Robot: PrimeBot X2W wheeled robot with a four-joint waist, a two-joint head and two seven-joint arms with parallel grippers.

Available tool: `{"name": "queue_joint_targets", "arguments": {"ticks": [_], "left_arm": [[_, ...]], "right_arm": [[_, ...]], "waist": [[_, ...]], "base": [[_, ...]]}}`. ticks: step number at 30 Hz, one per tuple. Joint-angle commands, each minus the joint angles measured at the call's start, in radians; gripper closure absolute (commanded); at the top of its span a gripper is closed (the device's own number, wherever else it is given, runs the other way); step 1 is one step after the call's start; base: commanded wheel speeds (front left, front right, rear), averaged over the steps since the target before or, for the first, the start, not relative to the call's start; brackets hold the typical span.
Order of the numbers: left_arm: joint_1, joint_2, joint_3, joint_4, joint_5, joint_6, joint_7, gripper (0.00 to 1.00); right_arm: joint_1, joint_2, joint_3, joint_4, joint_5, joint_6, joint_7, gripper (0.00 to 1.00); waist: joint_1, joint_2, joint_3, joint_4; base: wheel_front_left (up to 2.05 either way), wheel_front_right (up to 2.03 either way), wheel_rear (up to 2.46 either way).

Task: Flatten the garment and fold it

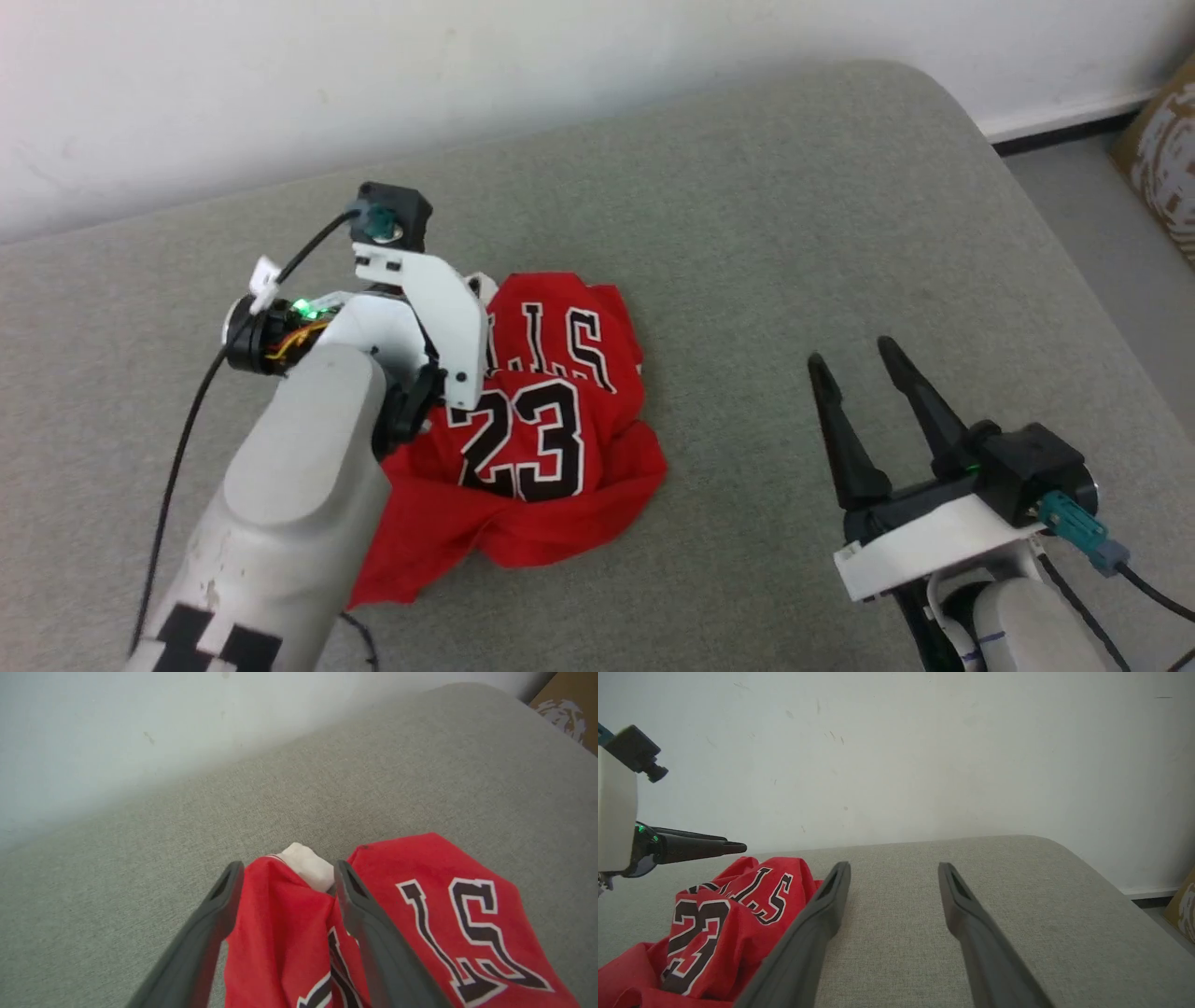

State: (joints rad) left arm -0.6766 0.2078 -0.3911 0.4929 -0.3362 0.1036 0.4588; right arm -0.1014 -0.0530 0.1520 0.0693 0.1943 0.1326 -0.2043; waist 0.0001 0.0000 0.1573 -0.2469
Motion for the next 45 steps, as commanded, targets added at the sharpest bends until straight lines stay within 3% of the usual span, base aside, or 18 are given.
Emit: {"name": "queue_joint_targets", "arguments": {"ticks": [1, 7, 8, 9, 10, 13, 20, 26, 36, 40, 45], "left_arm": [[-0.021, 0.008, -0.013, 0.028, 0.016, -0.008, 0.029, 0.0], [-0.107, 0.054, -0.086, 0.184, 0.077, -0.035, 0.214, 0.0], [-0.109, 0.057, -0.092, 0.203, 0.074, -0.046, 0.247, 0.09], [-0.107, 0.057, -0.094, 0.22, 0.064, -0.056, 0.282, 0.71], [-0.104, 0.055, -0.095, 0.228, 0.053, -0.066, 0.309, 1.0], [-0.105, 0.058, -0.09, 0.193, 0.055, -0.055, 0.258, 1.0], [-0.06, 0.003, 0.015, 0.068, 0.024, 0.067, -0.181, 1.0], [0.086, -0.008, 0.139, -0.077, -0.052, 0.138, -0.416, 1.0], [0.531, 0.057, 0.292, -0.323, -0.132, 0.263, -0.446, 1.0], [0.656, 0.041, 0.335, -0.354, -0.161, 0.309, -0.451, 1.0], [0.749, -0.008, 0.348, -0.33, -0.212, 0.327, -0.433, 1.0]], "right_arm": [[-0.014, 0.003, 0.006, 0.002, 0.008, -0.002, -0.006, 0.0], [-0.029, 0.003, 0.02, 0.022, 0.016, -0.002, -0.016, 0.0], [-0.03, 0.003, 0.022, 0.025, 0.016, -0.002, -0.018, 0.0], [-0.03, 0.003, 0.024, 0.029, 0.017, -0.002, -0.019, 0.0], [-0.029, 0.003, 0.024, 0.032, 0.017, -0.002, -0.021, 0.0], [-0.022, 0.003, 0.015, 0.036, 0.017, -0.002, -0.024, 0.0], [-0.018, 0.003, 0.01, 0.035, 0.004, -0.002, -0.02, 0.0], [-0.003, 0.003, 0.0, 0.02, -0.006, -0.002, -0.007, 0.0], [0.022, 0.003, -0.016, 0.001, -0.006, -0.002, 0.003, 0.0], [0.022, 0.003, -0.015, -0.002, -0.009, -0.002, 0.009, 0.0], [0.028, 0.003, -0.019, -0.008, -0.019, -0.002, 0.022, 0.0]], "waist": [[-0.0001, 0.0, 0.029, -0.036], [-0.0001, 0.0, 0.048, -0.084], [-0.0001, 0.0, 0.047, -0.089], [-0.0001, 0.0, 0.046, -0.093], [-0.0001, 0.0, 0.045, -0.095], [-0.0001, 0.0, 0.039, -0.088], [-0.0001, 0.0, -0.001, -0.027], [-0.0001, 0.0, -0.036, 0.044], [-0.0001, 0.0, -0.038, 0.146], [-0.0001, 0.0, -0.039, 0.187], [-0.0001, 0.0, -0.046, 0.239]], "base": [[0.0, 0.0, 0.0], [0.0, 0.0, 0.0], [0.0, 0.0, 0.0], [0.0, 0.0, 0.0], [0.0, 0.0, 0.0], [0.0, 0.0, 0.0], [0.0, 0.0, 0.0], [0.0, 0.0, 0.0], [0.0, 0.0, 0.0], [0.0, 0.0, 0.0], [0.0, 0.0, 0.0]]}}
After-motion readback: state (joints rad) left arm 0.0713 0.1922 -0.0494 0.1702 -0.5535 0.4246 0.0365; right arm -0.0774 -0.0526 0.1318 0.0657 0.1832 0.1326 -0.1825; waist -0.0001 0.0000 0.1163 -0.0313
